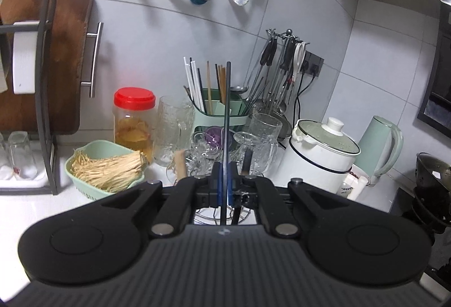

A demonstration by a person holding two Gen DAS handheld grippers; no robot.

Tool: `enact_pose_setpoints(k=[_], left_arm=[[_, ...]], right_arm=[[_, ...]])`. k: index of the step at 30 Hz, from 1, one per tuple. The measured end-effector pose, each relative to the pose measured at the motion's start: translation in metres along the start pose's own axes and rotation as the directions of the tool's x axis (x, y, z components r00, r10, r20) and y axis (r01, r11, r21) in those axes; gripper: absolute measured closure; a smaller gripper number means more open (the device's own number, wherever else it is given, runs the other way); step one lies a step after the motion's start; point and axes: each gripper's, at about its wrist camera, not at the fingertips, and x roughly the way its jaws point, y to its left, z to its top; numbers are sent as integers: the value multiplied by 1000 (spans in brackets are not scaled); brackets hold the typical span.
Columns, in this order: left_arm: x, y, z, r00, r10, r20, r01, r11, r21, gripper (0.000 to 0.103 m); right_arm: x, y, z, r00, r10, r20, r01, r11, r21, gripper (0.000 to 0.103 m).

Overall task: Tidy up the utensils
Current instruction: 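Lift the black chopstick and lower it into the white jar, then open the left gripper and move it over the long white chopstick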

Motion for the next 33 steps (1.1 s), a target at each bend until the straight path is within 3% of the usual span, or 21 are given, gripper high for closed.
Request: enact_pose_setpoints(k=[9, 17, 20, 24, 28, 30, 33], left_arm=[[-1, 7, -11, 1000, -5, 0, 5, 1000, -27, 99], [-18, 0, 0, 993, -11, -118, 7, 999, -39, 99], [-25, 0, 6, 981, -10, -195, -2, 998, -61, 99], [-22, 3, 10, 951, -8, -309, -27, 993, -111, 99], [-16, 10, 11, 925, -11, -381, -56, 985, -165, 99], [-17, 13, 12, 922, -5, -388, -74, 979, -189, 98], [-21, 10, 14, 912, 35, -408, -111, 980, -163, 86]], right_arm=[[-2, 2, -2, 1000, -8, 12, 8, 1000, 5, 13], [-4, 2, -2, 1000, -9, -3, 9, 1000, 9, 13], [-4, 2, -1, 1000, -8, -12, 8, 1000, 9, 13], [-4, 3, 0, 1000, -4, -23, 5, 1000, 9, 12], [-4, 2, 0, 1000, 4, -30, -4, 1000, 2, 12], [-4, 0, 1, 999, 13, -34, -13, 1000, -1, 13], [-4, -1, 1, 999, 24, -42, -25, 1000, -8, 13]])
